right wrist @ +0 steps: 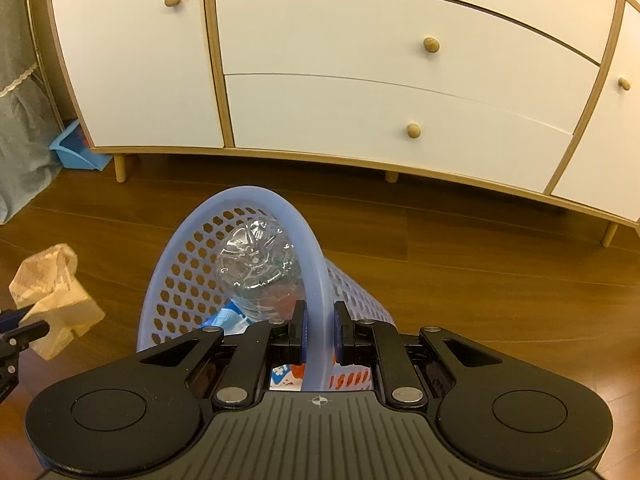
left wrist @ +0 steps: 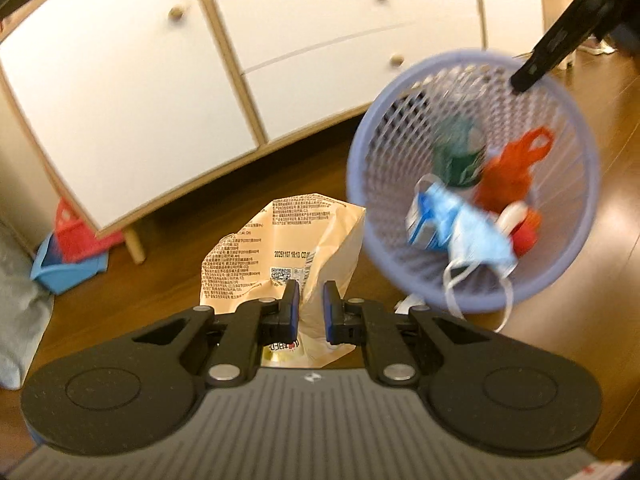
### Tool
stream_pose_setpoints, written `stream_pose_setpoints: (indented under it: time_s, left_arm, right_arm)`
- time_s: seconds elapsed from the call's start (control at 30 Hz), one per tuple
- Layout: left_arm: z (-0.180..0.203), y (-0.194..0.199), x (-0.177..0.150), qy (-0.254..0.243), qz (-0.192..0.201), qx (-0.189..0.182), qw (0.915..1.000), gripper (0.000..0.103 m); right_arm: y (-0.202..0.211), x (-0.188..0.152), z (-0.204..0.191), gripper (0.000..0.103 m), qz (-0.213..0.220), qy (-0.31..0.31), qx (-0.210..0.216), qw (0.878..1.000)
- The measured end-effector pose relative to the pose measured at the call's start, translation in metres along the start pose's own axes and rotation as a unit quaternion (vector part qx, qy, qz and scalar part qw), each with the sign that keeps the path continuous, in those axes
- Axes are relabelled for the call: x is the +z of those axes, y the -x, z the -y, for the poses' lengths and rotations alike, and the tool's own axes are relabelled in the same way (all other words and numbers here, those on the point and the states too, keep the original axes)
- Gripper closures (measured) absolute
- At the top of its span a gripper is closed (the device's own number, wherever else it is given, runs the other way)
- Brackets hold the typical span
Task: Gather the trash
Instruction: 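Lift the paper bag with the left gripper toward the held basket, then carry the paper bag with the left gripper over the basket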
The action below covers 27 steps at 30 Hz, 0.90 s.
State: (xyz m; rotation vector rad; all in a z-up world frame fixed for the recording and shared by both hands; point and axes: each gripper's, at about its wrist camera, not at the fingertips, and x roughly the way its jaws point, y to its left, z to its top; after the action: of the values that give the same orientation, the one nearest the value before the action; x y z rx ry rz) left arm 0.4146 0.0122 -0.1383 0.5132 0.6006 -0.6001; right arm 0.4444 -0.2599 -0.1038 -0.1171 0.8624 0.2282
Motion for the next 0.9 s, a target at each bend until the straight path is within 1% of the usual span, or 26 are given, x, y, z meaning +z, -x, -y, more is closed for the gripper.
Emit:
stream_pose_setpoints:
  time_s: [0.17, 0.33, 0.53, 0.9]
  left_arm:
    - [0.021, 0.003, 0.026, -0.013, 0.017, -0.017, 0.9996, 0.094]
    - [0.039, -0.002, 0.036, -0.032, 0.024, -0.037, 0.9985, 0.094]
    - [0.057, -0.01, 0.04, -0.049, 0.026, -0.054, 0.997, 0.094]
    - [0.059, -0.022, 0.042, -0.052, 0.029, -0.073, 0.9955, 0.094]
  right_arm:
    - [0.0, 0.001, 0.001, 0.094, 0.001, 0.004, 0.009, 1.0]
    - [-0.002, 0.001, 0.005, 0.094, 0.001, 0.003, 0.014, 1.0]
    - [-0.001, 0.001, 0.01, 0.094, -0.001, -0.001, 0.017, 1.0]
    - [-0.001, 0.002, 0.018, 0.094, -0.005, -0.012, 0.018, 1.0]
